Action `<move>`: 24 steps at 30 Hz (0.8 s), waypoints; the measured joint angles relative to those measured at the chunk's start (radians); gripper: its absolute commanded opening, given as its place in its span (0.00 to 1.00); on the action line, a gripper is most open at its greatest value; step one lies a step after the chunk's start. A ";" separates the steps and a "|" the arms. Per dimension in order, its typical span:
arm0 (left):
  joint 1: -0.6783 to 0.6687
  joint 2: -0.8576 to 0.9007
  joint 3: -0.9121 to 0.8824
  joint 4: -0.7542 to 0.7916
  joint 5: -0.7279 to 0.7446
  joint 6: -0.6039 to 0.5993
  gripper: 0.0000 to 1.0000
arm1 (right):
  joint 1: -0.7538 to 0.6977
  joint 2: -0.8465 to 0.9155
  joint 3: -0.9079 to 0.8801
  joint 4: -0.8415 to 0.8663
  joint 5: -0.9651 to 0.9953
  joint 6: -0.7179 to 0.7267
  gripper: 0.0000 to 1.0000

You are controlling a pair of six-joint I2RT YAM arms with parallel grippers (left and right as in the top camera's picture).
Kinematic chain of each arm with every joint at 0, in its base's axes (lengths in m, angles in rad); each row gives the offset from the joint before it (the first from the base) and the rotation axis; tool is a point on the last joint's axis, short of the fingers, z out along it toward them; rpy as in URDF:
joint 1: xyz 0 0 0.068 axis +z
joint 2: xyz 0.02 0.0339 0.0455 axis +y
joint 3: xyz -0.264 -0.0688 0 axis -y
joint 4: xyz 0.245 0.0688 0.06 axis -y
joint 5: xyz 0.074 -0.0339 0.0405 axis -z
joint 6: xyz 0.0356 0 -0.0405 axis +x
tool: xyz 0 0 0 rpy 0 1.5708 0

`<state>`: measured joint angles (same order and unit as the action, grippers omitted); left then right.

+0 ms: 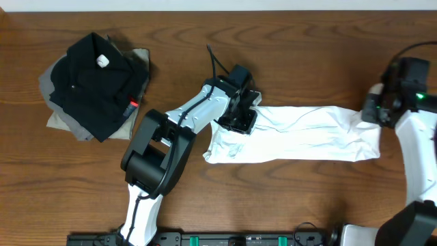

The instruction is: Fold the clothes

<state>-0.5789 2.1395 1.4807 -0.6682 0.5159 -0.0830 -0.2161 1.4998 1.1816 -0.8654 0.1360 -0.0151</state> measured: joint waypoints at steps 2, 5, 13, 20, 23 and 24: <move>0.000 0.000 0.000 0.000 0.000 0.000 0.06 | 0.049 0.016 0.000 -0.014 -0.027 -0.023 0.01; 0.000 0.000 0.000 0.000 0.000 0.000 0.06 | 0.122 0.053 0.000 -0.028 -0.050 -0.044 0.01; 0.003 0.000 0.000 0.000 0.000 -0.002 0.06 | 0.289 0.194 0.000 -0.008 -0.115 -0.063 0.01; 0.013 0.000 0.000 0.000 0.000 -0.019 0.06 | 0.392 0.285 0.000 0.014 -0.148 -0.063 0.04; 0.015 0.000 0.000 0.000 0.000 -0.022 0.06 | 0.422 0.304 0.000 0.013 -0.153 -0.063 0.10; 0.015 0.000 0.000 0.000 0.000 -0.022 0.06 | 0.430 0.307 0.000 0.010 -0.156 -0.064 0.13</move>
<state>-0.5640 2.1395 1.4807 -0.6682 0.5159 -0.1051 0.2142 1.8069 1.1816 -0.8558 -0.0196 -0.0788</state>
